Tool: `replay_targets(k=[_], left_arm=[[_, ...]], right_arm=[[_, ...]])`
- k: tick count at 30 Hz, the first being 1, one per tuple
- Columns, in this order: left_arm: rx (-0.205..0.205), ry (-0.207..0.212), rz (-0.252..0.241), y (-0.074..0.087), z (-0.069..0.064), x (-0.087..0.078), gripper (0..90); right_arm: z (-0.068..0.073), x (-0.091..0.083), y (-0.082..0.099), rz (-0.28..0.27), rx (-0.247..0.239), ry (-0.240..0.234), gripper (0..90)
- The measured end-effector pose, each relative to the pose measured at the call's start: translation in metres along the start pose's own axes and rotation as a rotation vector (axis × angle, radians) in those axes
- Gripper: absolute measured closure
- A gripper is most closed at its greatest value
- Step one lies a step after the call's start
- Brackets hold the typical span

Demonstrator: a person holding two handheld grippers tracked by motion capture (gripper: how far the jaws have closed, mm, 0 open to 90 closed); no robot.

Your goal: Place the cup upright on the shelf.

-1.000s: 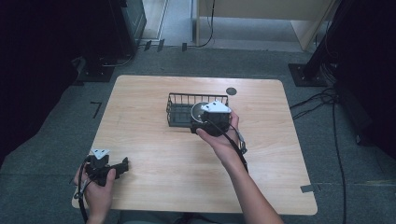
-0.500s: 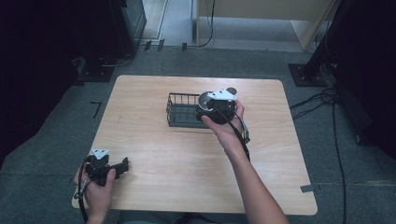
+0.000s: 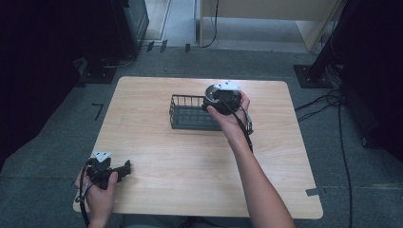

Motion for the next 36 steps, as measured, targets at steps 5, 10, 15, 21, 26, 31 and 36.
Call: replay_targets(k=[5, 10, 15, 21, 26, 31, 36], left_arm=[[0.000, 0.000, 0.000, 0.000, 0.000, 0.000, 0.0], [0.000, 0.000, 0.000, 0.000, 0.000, 0.000, 0.0], [0.000, 0.000, 0.000, 0.000, 0.000, 0.000, 0.0], [0.000, 0.000, 0.000, 0.000, 0.000, 0.000, 0.0], [0.000, 0.000, 0.000, 0.000, 0.000, 0.000, 0.0], [0.000, 0.000, 0.000, 0.000, 0.000, 0.000, 0.0], [0.000, 0.000, 0.000, 0.000, 0.000, 0.000, 0.0]], right_arm=[[-0.008, 0.015, 0.005, -0.002, 0.033, 0.032, 18.4], [-0.012, 0.025, 0.012, 0.014, 0.026, 0.041, 18.4], [-0.017, 0.033, 0.017, 0.020, 0.054, 0.054, 18.4], [-0.020, 0.034, 0.021, 0.009, 0.065, 0.057, 18.4], [-0.018, 0.030, 0.024, 0.012, 0.070, 0.035, 18.4], [-0.013, 0.033, 0.037, 0.049, 0.038, 0.032, 18.4], [-0.013, 0.038, 0.048, 0.080, 0.048, 0.036, 18.4]])
Point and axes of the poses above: each handheld gripper's, and its own axes: x roughly forward along the jaws, y roughly out of its underside, z roughly to its left, the point moved 4 cm from there along x, roughly forward along the jaws, and after that the axes turned 15 degrees about -z, right-handed, at the moved point
